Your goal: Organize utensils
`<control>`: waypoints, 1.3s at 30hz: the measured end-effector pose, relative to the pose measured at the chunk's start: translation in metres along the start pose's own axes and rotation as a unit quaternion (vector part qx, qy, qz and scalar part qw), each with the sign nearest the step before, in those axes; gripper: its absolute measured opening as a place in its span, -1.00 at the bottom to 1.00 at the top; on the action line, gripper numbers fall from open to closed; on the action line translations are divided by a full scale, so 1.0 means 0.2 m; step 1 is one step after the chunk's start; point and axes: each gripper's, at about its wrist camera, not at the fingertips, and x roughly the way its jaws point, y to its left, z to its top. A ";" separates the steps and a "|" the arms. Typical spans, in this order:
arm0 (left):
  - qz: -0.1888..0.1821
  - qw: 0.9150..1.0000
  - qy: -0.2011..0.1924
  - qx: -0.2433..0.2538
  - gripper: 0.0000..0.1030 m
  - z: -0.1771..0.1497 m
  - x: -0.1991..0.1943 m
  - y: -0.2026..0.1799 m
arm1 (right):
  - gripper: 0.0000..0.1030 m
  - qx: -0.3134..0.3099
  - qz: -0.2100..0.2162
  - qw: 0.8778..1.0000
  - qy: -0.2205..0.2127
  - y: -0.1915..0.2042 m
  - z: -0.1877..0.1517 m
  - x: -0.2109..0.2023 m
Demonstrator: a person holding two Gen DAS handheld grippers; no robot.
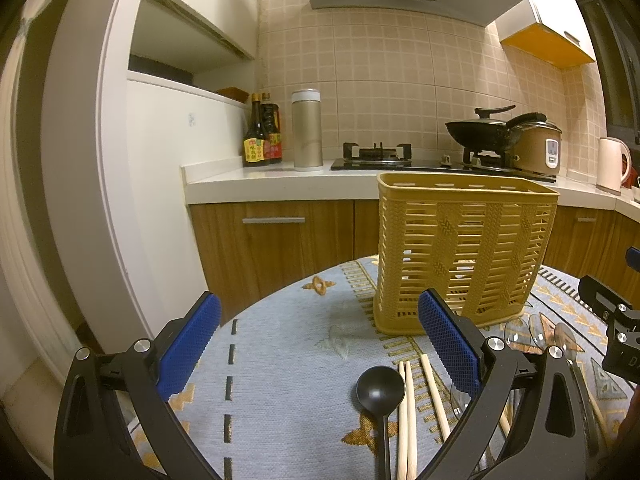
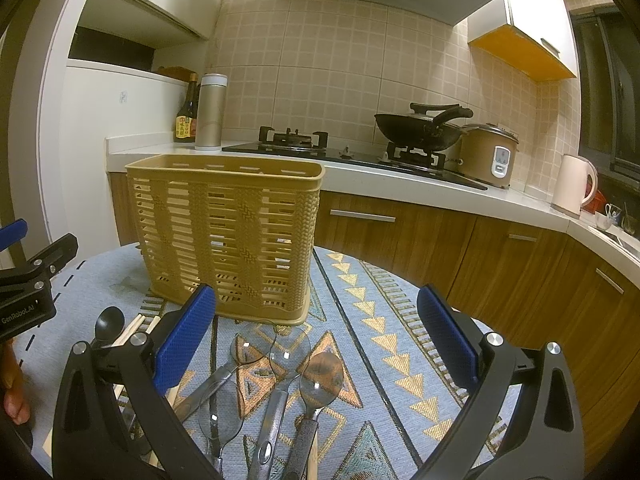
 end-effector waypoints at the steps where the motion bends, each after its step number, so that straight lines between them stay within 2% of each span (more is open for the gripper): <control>1: 0.000 1.000 0.000 0.000 0.86 0.00 0.00 0.00 | 0.86 0.000 0.000 1.000 0.000 0.00 0.00 0.00; 10: -0.003 1.000 0.001 -0.001 0.86 0.00 0.00 0.00 | 0.86 0.004 -0.002 1.000 0.000 -0.01 0.00 0.00; 12: -0.014 1.000 0.007 -0.007 0.86 0.00 0.01 0.01 | 0.86 0.008 -0.005 1.000 0.003 -0.02 0.00 0.01; 14: -0.049 0.998 0.038 -0.016 0.86 0.00 0.05 0.05 | 0.86 0.018 -0.008 1.000 0.010 -0.05 0.00 0.02; 15: -0.069 0.995 0.065 -0.022 0.85 0.00 0.09 0.08 | 0.86 0.021 -0.008 1.000 0.013 -0.05 0.00 0.03; 17: -0.109 0.986 0.118 -0.037 0.71 -0.01 0.15 0.14 | 0.86 0.024 -0.005 0.999 0.024 -0.07 0.00 0.05; 18: -0.121 0.982 0.137 -0.044 0.55 -0.01 0.17 0.16 | 0.86 0.025 0.001 0.999 0.032 -0.07 0.00 0.06; 20: -0.152 0.969 0.186 -0.058 0.49 -0.02 0.23 0.21 | 0.85 0.023 0.003 0.999 0.040 -0.07 0.00 0.08; 24: -0.200 0.946 0.251 -0.050 0.24 -0.06 0.27 0.18 | 0.52 0.022 0.009 0.997 0.077 -0.06 0.01 0.12; 25: -0.203 0.943 0.261 -0.042 0.19 -0.08 0.28 0.16 | 0.42 0.028 0.014 0.995 0.090 -0.07 0.01 0.13; 27: -0.214 0.931 0.296 -0.020 0.13 -0.10 0.31 0.10 | 0.35 0.041 0.023 0.992 0.118 -0.09 0.03 0.15; 29: -0.214 0.923 0.320 -0.003 0.08 -0.12 0.34 0.06 | 0.26 0.054 0.028 0.988 0.144 -0.12 0.04 0.17; 31: -0.204 0.918 0.340 0.023 -0.19 -0.14 0.36 0.01 | 0.13 0.076 0.045 0.980 0.178 -0.17 0.06 0.21; 33: -0.197 0.913 0.354 0.038 -0.38 -0.15 0.37 -0.03 | 0.12 0.087 0.060 0.972 0.209 -0.22 0.08 0.24; 39: -0.172 0.913 0.362 0.079 -0.46 -0.15 0.39 -0.08 | 0.09 0.089 0.095 0.948 0.291 -0.26 0.10 0.33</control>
